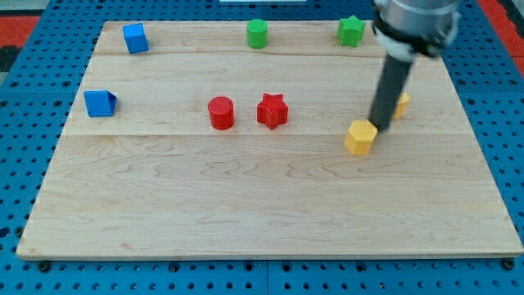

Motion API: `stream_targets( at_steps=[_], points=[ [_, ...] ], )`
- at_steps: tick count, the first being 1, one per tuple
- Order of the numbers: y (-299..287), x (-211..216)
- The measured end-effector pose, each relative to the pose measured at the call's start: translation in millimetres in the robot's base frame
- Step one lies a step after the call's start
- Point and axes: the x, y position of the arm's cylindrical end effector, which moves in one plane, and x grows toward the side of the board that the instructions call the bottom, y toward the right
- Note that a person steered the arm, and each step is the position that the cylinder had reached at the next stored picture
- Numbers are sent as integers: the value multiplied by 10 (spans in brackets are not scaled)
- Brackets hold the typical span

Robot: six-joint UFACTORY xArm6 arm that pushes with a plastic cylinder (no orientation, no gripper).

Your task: Push yellow hexagon towards bottom center

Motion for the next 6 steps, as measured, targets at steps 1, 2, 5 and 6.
stream_targets(
  at_steps=[1,2,5,6],
  points=[
    [113,453],
    [373,-45],
    [-254,239],
    [-511,39]
  ],
)
